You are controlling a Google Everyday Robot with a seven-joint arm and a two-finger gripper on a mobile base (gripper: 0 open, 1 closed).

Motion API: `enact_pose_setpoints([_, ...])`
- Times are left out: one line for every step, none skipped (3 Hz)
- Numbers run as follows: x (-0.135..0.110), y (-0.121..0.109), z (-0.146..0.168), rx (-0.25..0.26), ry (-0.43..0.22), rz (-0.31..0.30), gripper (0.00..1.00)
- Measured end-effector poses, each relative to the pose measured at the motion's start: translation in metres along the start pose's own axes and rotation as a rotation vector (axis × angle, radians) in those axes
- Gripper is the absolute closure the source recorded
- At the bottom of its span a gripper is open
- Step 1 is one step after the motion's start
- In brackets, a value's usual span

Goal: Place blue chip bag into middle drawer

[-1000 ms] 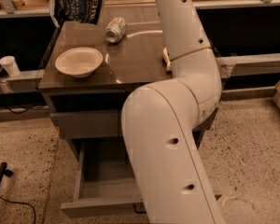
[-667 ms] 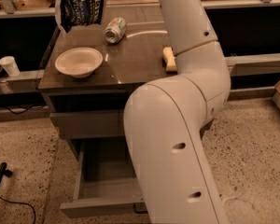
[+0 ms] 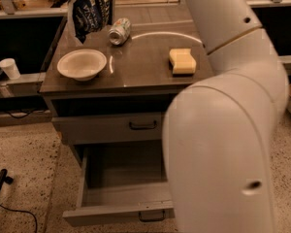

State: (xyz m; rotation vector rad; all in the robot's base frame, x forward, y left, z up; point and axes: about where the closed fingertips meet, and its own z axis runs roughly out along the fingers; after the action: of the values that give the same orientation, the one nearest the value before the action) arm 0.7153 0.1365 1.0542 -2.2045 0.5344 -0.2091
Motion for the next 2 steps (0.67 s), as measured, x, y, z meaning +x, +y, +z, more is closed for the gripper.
enact_pose_setpoints([-0.018, -0.006, -0.057, 0.093, 0.064, -0.04, 1.0])
enact_pose_setpoints([-0.063, -0.001, -0.134, 0.2, 0.149, -0.06, 1.0])
